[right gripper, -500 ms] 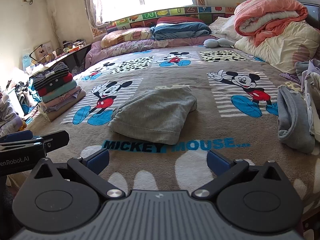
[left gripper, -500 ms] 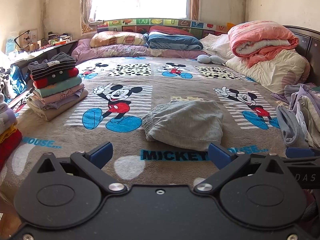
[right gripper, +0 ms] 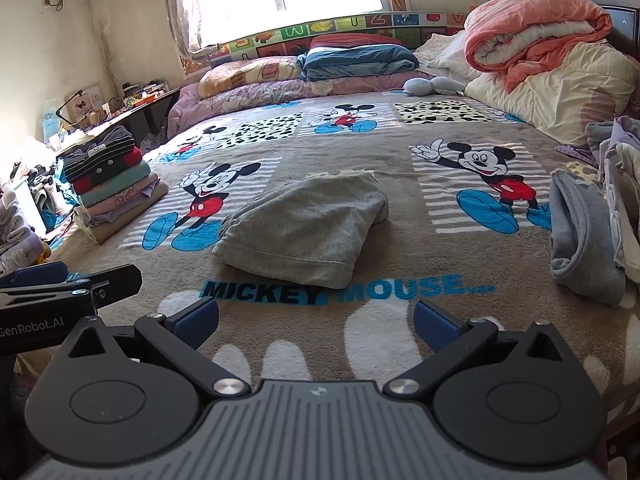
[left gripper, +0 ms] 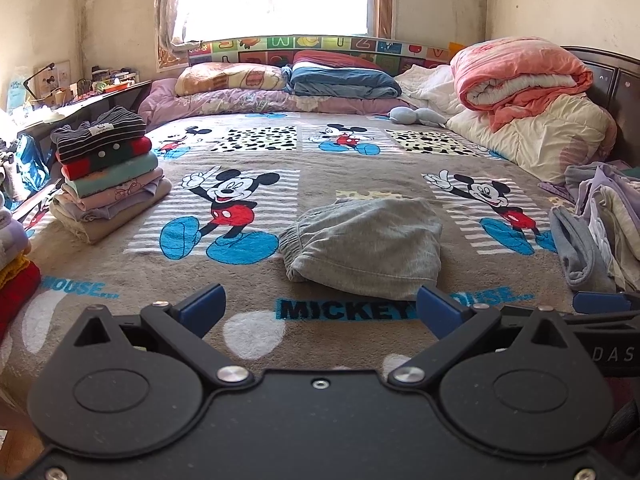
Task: Fold clothes
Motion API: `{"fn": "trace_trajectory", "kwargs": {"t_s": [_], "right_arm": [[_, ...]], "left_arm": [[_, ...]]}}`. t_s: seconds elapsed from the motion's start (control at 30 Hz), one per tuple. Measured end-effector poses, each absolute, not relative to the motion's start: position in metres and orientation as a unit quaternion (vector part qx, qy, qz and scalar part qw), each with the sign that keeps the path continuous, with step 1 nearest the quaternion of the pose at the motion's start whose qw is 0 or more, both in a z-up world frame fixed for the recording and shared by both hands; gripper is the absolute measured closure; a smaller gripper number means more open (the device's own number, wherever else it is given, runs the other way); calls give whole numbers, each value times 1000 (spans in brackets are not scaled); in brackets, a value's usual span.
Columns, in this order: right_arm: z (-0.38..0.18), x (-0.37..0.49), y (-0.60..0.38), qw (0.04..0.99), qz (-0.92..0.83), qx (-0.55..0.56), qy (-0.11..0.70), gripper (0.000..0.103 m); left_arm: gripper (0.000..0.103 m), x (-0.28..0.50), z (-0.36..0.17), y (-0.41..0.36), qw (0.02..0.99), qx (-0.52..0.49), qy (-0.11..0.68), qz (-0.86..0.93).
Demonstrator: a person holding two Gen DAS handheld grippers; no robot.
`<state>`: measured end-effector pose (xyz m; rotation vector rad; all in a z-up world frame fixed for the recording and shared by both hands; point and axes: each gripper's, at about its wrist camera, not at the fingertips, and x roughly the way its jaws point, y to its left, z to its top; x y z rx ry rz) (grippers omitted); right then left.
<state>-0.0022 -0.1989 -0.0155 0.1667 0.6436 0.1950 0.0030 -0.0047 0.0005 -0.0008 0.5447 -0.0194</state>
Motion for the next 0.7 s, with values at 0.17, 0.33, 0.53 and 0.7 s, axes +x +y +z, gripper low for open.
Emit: {"fn": "trace_trajectory", "kwargs": {"t_s": [0.17,0.33,0.53,0.7], "right_arm": [[-14,-4,-199,940,95,80,318,0],[-14,-3,-198,940,94,78,319,0],[-13,0,-198,940,96,75,319,0],[-16,1,-198,940,97,71,320,0]], "left_arm": [[0,1,0,-5,963,0,270,-9],[0,3,2,-5,962,-2,272,-9],[0,5,1,-5,962,-3,273,-5],[0,9,-3,-7,960,-2,279,-5]]}}
